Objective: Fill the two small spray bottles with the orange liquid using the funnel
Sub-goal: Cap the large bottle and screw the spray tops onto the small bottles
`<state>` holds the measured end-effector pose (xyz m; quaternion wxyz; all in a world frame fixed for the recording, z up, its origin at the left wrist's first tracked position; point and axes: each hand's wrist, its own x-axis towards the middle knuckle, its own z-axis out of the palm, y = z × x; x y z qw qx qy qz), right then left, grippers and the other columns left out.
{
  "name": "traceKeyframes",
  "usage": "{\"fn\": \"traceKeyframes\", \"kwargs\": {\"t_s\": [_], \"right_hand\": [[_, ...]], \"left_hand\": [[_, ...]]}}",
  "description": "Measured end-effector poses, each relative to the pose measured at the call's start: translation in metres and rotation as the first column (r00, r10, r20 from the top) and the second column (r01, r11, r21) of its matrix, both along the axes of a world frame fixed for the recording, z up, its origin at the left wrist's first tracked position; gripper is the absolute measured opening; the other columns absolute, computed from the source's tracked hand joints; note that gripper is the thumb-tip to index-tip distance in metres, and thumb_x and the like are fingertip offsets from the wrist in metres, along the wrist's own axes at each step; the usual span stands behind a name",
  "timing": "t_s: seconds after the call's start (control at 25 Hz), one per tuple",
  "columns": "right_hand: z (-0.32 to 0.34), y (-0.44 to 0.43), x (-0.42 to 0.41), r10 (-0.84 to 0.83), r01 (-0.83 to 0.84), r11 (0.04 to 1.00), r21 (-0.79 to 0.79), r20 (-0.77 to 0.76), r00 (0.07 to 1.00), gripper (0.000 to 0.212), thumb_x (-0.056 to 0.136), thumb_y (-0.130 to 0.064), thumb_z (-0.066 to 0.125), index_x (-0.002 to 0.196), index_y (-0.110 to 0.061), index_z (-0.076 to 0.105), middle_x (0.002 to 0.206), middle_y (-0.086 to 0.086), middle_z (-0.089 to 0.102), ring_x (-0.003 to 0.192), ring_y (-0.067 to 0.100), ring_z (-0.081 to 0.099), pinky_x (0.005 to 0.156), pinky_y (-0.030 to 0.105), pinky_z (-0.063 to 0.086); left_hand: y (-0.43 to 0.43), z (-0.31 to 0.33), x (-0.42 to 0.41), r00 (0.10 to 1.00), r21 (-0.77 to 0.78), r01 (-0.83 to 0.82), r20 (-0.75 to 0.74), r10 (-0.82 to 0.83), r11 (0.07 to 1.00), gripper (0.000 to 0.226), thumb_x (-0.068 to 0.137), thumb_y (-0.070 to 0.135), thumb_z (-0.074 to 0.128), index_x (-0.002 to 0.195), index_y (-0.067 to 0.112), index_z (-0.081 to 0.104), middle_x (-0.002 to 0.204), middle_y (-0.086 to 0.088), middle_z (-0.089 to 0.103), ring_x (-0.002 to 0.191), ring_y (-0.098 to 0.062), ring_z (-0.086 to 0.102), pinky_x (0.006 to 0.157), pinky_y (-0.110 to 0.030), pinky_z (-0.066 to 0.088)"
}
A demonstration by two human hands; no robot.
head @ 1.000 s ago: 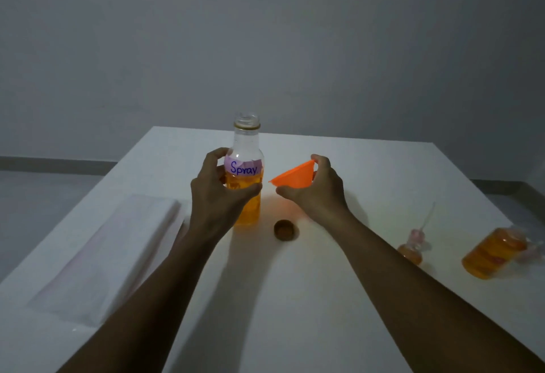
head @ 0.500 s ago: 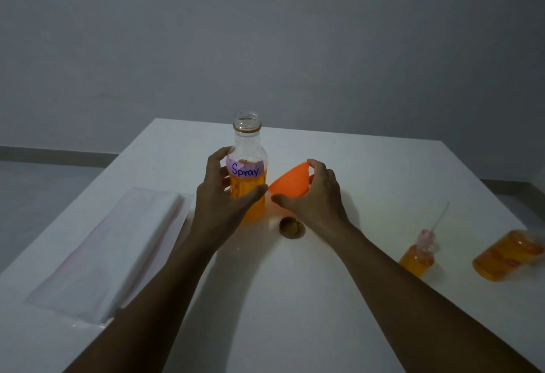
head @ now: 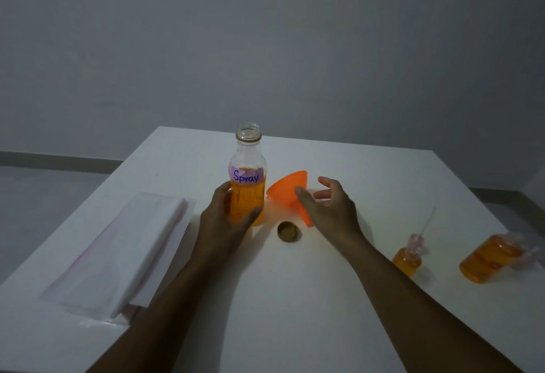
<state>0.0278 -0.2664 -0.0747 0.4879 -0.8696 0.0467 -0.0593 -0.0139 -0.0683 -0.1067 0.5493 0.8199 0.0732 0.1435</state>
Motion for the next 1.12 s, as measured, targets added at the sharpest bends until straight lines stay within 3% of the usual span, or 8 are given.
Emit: {"fn": "traceKeyframes", "kwargs": {"t_s": [0.16,0.24,0.36,0.56,0.64,0.76,0.96,1.12], "right_hand": [[0.0,-0.002,-0.03,0.164,-0.089,0.972,-0.219,0.351,0.922,0.028,0.093,-0.038,0.062,0.118,-0.025,0.062,0.114,-0.005,0.063,0.095,0.01,0.062,0.073,0.021,0.055],[0.001,0.002,-0.042,0.439,-0.281,0.818,-0.502,0.23,0.868,0.036,0.09,-0.036,0.066,0.124,-0.027,0.059,0.123,-0.006,0.06,0.102,0.011,0.06,0.086,0.025,0.054],[-0.001,0.009,-0.048,0.547,-0.386,0.631,-0.673,0.033,0.836,0.047,0.094,-0.034,0.062,0.138,-0.025,0.051,0.137,-0.004,0.055,0.118,0.016,0.056,0.1,0.029,0.047],[0.008,0.014,-0.041,0.528,-0.425,0.698,-0.577,0.014,0.849,0.037,0.1,-0.038,0.052,0.136,-0.031,0.052,0.124,-0.001,0.053,0.104,0.012,0.058,0.094,0.026,0.049],[0.04,0.019,-0.034,0.398,-0.334,0.898,-0.287,0.205,0.894,0.031,0.1,-0.044,0.048,0.126,-0.033,0.06,0.109,-0.003,0.056,0.096,0.01,0.058,0.086,0.023,0.046],[0.101,0.034,-0.018,0.27,-0.313,0.947,0.065,0.363,0.892,0.028,0.093,-0.048,0.059,0.109,-0.026,0.063,0.099,-0.006,0.067,0.092,0.009,0.065,0.079,0.026,0.055],[0.133,0.062,0.01,0.468,-0.439,0.884,-0.164,0.338,0.817,0.027,0.081,-0.034,0.08,0.1,-0.021,0.066,0.1,-0.008,0.071,0.093,0.007,0.066,0.083,0.03,0.058],[0.14,0.066,0.027,0.64,-0.543,0.753,-0.371,0.224,0.735,0.038,0.086,-0.014,0.075,0.122,-0.022,0.066,0.12,-0.004,0.069,0.104,0.008,0.062,0.088,0.025,0.055]], "left_hand": [[0.0,-0.001,0.001,1.0,-0.01,0.007,0.001,-0.007,1.0,0.071,0.078,0.049,0.071,0.137,0.032,0.036,0.138,0.006,0.051,0.117,-0.013,0.052,0.093,-0.031,0.046],[0.0,-0.002,0.001,1.0,-0.001,0.003,-0.003,-0.003,1.0,0.07,0.078,0.05,0.07,0.137,0.033,0.036,0.138,0.006,0.051,0.12,-0.016,0.053,0.094,-0.033,0.046],[0.0,-0.002,0.002,0.999,0.018,-0.006,-0.031,0.006,1.0,0.072,0.078,0.052,0.068,0.139,0.032,0.035,0.141,0.006,0.049,0.123,-0.019,0.052,0.098,-0.039,0.046],[0.002,-0.004,-0.002,0.999,-0.009,0.039,-0.002,-0.039,0.999,0.067,0.079,0.051,0.069,0.136,0.033,0.038,0.135,0.009,0.053,0.119,-0.017,0.055,0.098,-0.039,0.049],[0.007,-0.004,-0.003,0.999,-0.035,0.033,0.008,-0.033,0.999,0.067,0.076,0.053,0.072,0.133,0.034,0.043,0.129,0.012,0.057,0.115,-0.014,0.058,0.096,-0.038,0.052],[0.01,-0.002,-0.002,1.0,-0.036,0.029,-0.006,-0.03,0.999,0.07,0.073,0.057,0.073,0.133,0.035,0.045,0.13,0.012,0.058,0.114,-0.013,0.059,0.096,-0.04,0.052],[0.01,0.0,-0.001,0.999,0.006,0.039,0.001,-0.039,0.999,0.068,0.075,0.053,0.072,0.133,0.028,0.048,0.13,0.007,0.06,0.111,-0.014,0.06,0.094,-0.035,0.05],[0.013,0.0,0.0,0.999,0.019,0.044,0.002,-0.044,0.999,0.066,0.076,0.05,0.073,0.133,0.027,0.05,0.129,0.007,0.061,0.102,-0.007,0.057,0.093,-0.029,0.048]]}}
